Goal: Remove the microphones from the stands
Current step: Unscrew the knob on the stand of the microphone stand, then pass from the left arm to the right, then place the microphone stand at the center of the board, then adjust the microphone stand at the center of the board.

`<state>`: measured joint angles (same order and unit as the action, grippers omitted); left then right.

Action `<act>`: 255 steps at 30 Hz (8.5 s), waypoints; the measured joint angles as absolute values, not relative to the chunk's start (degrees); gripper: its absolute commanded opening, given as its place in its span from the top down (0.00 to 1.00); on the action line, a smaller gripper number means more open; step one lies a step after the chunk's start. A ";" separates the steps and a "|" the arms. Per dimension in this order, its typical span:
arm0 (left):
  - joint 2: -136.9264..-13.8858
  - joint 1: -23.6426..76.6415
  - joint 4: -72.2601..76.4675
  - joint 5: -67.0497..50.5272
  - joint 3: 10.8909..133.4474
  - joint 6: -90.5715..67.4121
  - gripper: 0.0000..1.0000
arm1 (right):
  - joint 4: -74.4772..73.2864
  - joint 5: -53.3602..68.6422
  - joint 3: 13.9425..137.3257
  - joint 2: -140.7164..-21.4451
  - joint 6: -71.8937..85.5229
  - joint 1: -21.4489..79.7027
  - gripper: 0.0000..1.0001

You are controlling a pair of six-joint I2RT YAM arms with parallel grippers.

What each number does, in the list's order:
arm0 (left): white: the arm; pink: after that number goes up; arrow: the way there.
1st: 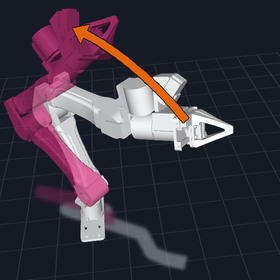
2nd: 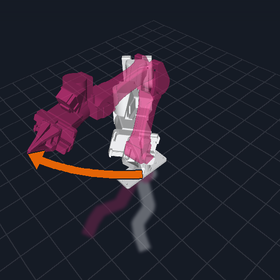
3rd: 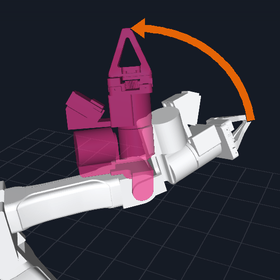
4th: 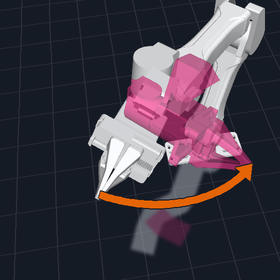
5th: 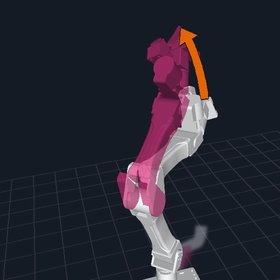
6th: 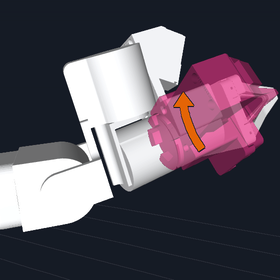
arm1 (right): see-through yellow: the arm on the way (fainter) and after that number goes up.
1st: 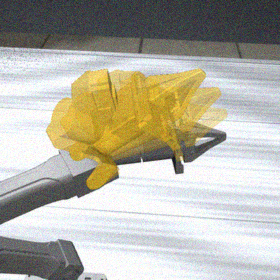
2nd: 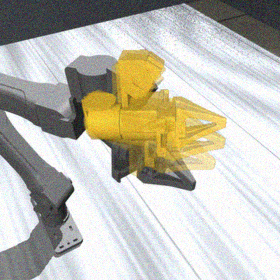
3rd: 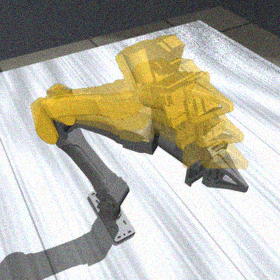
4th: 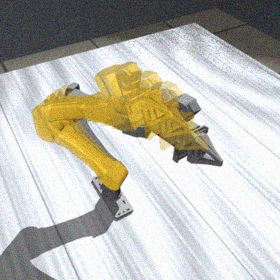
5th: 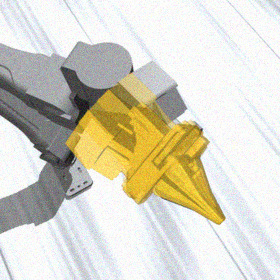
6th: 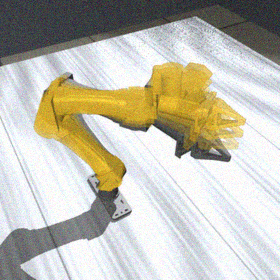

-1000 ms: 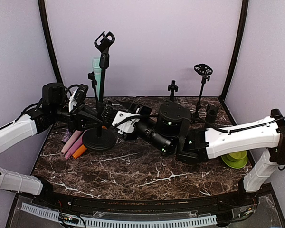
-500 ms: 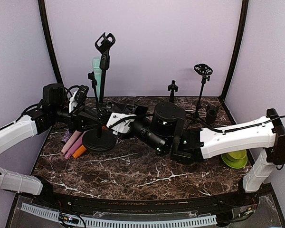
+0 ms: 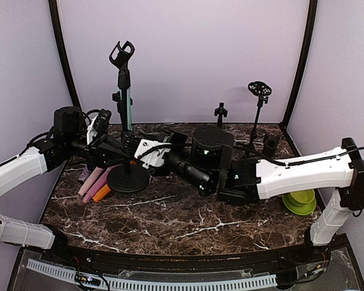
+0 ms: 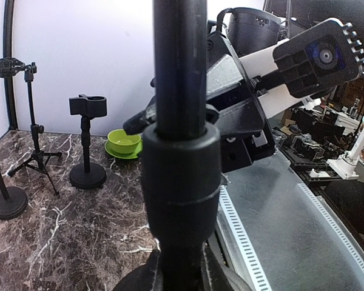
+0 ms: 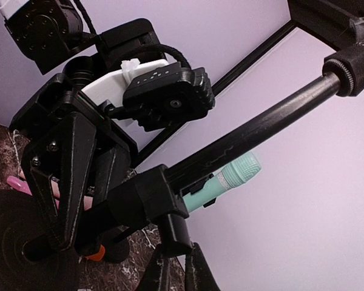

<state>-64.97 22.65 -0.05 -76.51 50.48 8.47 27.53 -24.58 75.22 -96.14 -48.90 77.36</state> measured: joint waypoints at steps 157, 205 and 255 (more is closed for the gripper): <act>-61.32 7.22 -25.39 -60.58 59.83 20.56 0.01 | 21.23 -9.21 89.58 -114.85 -6.22 40.93 0.01; -59.42 7.22 -23.18 -64.07 57.98 17.30 0.03 | 7.05 -18.00 98.83 -112.40 -6.63 40.21 0.28; -58.67 7.22 -22.35 -65.80 57.08 16.27 0.08 | -1.21 -14.20 107.42 -110.02 -3.95 40.80 0.27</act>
<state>-58.67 7.22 -22.35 -65.80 57.08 16.27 -1.21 -14.20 107.42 -110.02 -3.95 40.80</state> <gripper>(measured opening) 0.921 0.729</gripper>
